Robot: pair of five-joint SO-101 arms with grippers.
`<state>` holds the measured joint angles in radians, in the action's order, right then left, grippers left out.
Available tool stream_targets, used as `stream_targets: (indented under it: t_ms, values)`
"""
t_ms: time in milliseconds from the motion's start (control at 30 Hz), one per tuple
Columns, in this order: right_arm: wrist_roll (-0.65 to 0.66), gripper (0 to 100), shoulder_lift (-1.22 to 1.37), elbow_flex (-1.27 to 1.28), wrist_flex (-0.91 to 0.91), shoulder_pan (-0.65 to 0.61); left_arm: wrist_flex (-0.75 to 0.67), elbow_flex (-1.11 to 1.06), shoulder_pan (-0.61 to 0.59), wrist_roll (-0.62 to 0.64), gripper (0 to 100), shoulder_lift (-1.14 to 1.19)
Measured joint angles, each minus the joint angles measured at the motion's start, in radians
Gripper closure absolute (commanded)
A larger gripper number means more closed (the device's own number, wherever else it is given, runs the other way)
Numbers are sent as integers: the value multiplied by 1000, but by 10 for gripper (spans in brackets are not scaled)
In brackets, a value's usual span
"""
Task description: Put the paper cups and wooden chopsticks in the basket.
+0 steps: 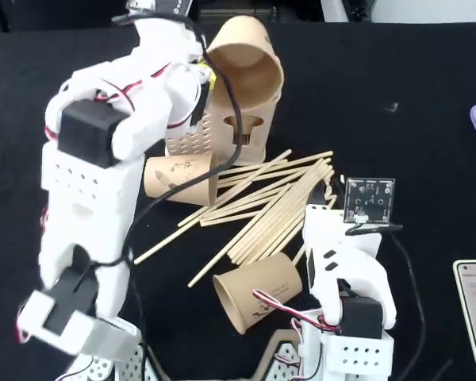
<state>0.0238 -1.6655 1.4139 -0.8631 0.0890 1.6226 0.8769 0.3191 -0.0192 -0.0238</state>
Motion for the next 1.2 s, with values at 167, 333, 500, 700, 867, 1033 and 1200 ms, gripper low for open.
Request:
stream_targets:
  t_ms: [167, 333, 500, 700, 867, 1033, 1200]
  values:
    - [0, 921, 0, 2, 0, 0, 98, 146, 0, 52, 962, 143]
    - [0, 921, 0, 18, 2, 0, 112, 196, 0, 57, 956, 193]
    - [0, 921, 0, 18, 2, 0, 112, 207, 0, 61, 894, 236]
    - [0, 921, 0, 18, 2, 0, 103, 213, 0, 63, 802, 249]
    - [0, 921, 0, 18, 2, 0, 0, 213, -23, 172, 800, 249]
    - [0, 921, 0, 18, 2, 0, -106, 213, -52, 238, 800, 249]
    - [0, 921, 0, 18, 2, 0, -150, 213, -51, 244, 800, 252]
